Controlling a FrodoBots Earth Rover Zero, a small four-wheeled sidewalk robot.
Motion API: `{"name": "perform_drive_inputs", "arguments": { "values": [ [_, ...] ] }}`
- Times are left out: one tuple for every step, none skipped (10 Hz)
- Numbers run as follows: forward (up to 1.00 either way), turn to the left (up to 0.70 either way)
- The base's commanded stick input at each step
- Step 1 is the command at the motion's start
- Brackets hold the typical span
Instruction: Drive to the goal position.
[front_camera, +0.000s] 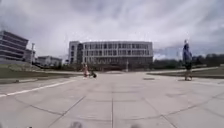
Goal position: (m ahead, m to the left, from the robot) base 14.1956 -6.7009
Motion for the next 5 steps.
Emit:
{"name": "perform_drive_inputs", "arguments": {
  "values": [
    [0.70,-0.30],
    [0.70,-0.31],
    [0.70,-0.20],
    [0.70,0.00],
    [0.70,0.00]
  ]
}}
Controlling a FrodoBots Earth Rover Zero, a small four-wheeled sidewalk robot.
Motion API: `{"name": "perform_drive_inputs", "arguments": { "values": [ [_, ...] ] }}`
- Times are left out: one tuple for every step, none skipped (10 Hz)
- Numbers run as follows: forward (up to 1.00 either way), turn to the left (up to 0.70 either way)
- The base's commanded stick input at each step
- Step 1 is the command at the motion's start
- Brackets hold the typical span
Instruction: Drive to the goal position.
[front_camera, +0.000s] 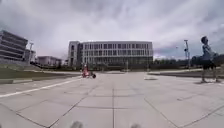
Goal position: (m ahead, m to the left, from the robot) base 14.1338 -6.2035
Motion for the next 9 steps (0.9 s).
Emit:
{"name": "perform_drive_inputs", "arguments": {
  "values": [
    [0.70,0.00],
    [0.70,0.00],
    [0.70,0.00],
    [0.70,0.00],
    [0.70,0.00],
    [0.70,-0.01],
    [0.70,-0.02],
    [0.70,-0.03],
    [0.70,-0.03]
  ]
}}
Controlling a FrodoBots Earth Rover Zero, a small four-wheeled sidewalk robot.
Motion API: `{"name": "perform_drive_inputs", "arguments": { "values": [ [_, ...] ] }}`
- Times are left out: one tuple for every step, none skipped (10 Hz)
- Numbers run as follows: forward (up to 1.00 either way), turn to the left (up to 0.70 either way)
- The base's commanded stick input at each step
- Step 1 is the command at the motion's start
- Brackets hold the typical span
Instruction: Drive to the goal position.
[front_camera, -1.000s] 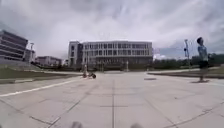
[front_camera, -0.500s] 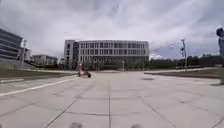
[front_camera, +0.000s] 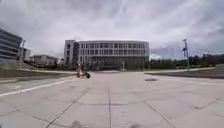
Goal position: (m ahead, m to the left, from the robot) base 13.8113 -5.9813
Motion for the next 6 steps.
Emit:
{"name": "perform_drive_inputs", "arguments": {
  "values": [
    [0.70,-0.03],
    [0.70,-0.03],
    [0.70,0.00],
    [0.70,0.00],
    [0.70,0.00],
    [0.70,0.00]
  ]
}}
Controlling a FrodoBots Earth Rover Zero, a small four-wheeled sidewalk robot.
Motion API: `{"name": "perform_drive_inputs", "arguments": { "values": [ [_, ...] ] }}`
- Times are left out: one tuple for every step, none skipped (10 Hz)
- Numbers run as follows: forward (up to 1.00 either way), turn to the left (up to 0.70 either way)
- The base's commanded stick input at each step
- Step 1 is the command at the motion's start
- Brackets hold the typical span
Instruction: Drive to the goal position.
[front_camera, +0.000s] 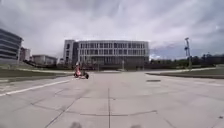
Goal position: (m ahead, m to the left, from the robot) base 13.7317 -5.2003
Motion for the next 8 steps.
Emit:
{"name": "perform_drive_inputs", "arguments": {
  "values": [
    [0.70,0.00],
    [0.70,0.00],
    [0.70,0.00],
    [0.70,0.00],
    [0.70,0.00],
    [0.70,0.00],
    [0.70,0.00],
    [0.70,0.00]
  ]
}}
